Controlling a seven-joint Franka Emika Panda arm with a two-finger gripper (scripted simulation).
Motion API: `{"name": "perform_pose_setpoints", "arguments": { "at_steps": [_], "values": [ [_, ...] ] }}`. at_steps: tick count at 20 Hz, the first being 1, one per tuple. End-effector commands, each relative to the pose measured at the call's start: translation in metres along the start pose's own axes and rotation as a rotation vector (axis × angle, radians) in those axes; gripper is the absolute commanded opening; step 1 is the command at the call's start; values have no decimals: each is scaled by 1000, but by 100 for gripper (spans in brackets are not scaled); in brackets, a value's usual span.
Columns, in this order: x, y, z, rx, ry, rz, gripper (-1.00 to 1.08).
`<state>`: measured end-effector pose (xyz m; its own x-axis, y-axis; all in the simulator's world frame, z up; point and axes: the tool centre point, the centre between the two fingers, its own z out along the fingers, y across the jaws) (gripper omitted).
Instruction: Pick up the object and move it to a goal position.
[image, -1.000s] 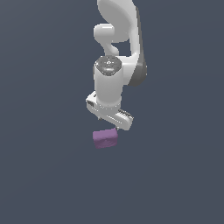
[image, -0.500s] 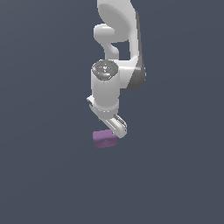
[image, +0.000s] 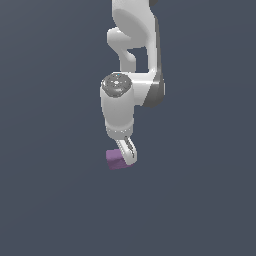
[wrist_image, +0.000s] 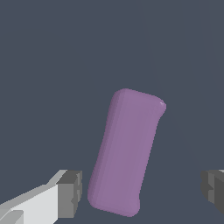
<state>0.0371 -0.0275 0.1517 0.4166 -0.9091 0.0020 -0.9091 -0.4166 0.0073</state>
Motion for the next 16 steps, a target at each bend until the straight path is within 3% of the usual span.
{"name": "perform_pose_setpoints", "arguments": {
  "at_steps": [1, 8, 16],
  "values": [
    [2, -2, 2, 2, -1, 68, 100],
    [7, -5, 5, 5, -2, 199, 100],
    [8, -6, 6, 7, -3, 259, 100]
  ]
}}
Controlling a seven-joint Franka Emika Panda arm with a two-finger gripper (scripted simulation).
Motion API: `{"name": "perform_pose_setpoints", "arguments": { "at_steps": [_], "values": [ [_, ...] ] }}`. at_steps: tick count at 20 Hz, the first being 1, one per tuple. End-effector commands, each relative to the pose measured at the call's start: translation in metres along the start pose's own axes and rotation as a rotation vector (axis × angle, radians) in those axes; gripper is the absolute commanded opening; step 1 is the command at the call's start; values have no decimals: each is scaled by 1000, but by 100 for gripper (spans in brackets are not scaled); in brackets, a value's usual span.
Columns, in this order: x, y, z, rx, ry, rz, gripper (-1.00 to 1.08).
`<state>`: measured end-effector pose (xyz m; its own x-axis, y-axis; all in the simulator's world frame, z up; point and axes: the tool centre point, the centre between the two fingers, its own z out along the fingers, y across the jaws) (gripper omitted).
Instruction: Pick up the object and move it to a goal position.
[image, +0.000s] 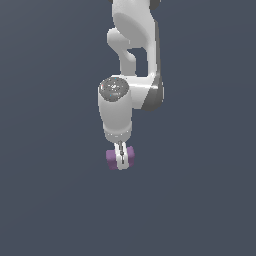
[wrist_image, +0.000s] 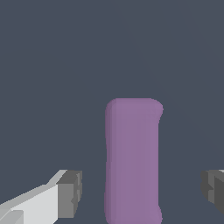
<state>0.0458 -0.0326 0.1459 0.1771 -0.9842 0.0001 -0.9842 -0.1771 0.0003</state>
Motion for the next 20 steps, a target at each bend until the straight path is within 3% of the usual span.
{"name": "perform_pose_setpoints", "arguments": {
  "at_steps": [1, 20],
  "values": [
    [0, 0, 0, 0, 0, 8, 100],
    [0, 0, 50, 0, 0, 8, 100]
  ]
}}
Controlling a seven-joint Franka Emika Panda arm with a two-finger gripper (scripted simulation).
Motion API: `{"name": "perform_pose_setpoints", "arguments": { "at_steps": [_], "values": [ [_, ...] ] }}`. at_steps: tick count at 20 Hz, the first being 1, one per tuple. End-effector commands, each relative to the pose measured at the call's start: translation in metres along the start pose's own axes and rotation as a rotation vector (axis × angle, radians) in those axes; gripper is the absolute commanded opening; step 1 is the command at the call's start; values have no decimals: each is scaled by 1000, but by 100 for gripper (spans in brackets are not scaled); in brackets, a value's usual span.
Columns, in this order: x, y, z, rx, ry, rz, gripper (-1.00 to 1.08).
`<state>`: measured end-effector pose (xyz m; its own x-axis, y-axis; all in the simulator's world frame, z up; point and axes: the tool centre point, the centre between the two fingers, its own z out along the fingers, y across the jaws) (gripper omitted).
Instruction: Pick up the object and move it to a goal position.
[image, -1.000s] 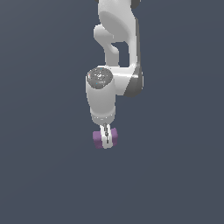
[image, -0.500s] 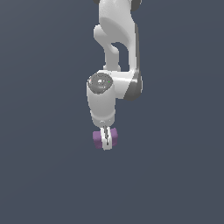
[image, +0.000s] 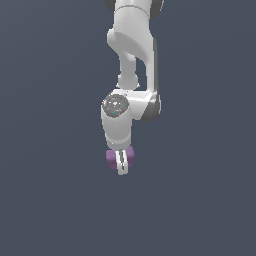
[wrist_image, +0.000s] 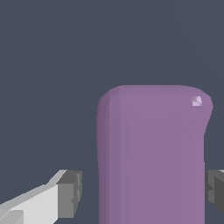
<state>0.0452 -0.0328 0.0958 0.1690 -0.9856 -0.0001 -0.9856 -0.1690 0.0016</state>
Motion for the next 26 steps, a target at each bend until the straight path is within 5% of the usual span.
{"name": "perform_pose_setpoints", "arguments": {
  "at_steps": [1, 16, 26],
  "values": [
    [0, -1, 0, 2, 0, 0, -100],
    [0, 3, -4, 2, 0, 0, -100],
    [-4, 31, -36, 2, -2, 0, -100]
  ]
}}
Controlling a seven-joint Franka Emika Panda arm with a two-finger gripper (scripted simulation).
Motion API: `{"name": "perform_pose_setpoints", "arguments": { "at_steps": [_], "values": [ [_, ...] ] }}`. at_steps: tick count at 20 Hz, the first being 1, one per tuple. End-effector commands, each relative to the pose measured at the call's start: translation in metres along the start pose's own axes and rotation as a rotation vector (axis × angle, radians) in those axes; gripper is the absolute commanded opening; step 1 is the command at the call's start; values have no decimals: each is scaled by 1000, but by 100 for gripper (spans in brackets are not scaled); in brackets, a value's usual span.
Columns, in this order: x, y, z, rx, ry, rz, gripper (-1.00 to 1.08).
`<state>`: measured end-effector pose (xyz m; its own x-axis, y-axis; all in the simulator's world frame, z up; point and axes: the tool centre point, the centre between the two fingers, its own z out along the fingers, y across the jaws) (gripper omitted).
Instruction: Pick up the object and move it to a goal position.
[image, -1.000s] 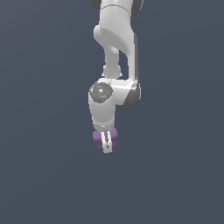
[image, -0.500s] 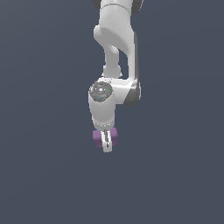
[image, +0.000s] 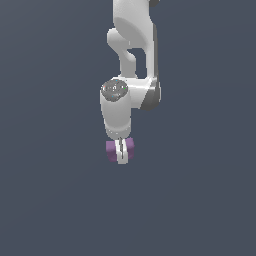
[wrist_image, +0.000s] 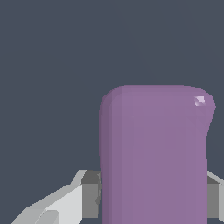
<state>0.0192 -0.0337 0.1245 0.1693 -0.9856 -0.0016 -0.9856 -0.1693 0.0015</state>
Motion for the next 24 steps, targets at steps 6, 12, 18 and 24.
{"name": "perform_pose_setpoints", "arguments": {
  "at_steps": [6, 12, 18, 24],
  "values": [
    [-5, 37, -43, 2, -1, 0, -100],
    [-9, 70, -82, 2, -2, 0, -100],
    [-12, 100, -118, 2, 0, 0, -100],
    [-14, 120, -144, 2, 2, 0, -100]
  ]
}}
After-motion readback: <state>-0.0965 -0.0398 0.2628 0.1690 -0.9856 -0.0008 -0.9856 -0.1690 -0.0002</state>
